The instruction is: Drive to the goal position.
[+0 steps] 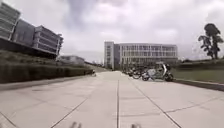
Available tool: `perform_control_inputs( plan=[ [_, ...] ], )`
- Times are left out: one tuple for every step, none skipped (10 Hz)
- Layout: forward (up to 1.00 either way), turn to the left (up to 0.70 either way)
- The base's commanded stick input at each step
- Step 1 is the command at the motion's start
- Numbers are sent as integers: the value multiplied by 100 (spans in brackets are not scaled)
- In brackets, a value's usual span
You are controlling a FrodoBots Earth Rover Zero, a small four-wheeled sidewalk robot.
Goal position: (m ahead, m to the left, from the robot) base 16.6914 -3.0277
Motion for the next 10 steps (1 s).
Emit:
perform_control_inputs(
  plan=[
    [70, 0],
    [70, 0],
    [70, 0],
    [70, 0],
    [70, 0],
    [70, 0],
    [70, 0],
    [70, 0],
    [70, 0],
    [70, 0]
  ],
)
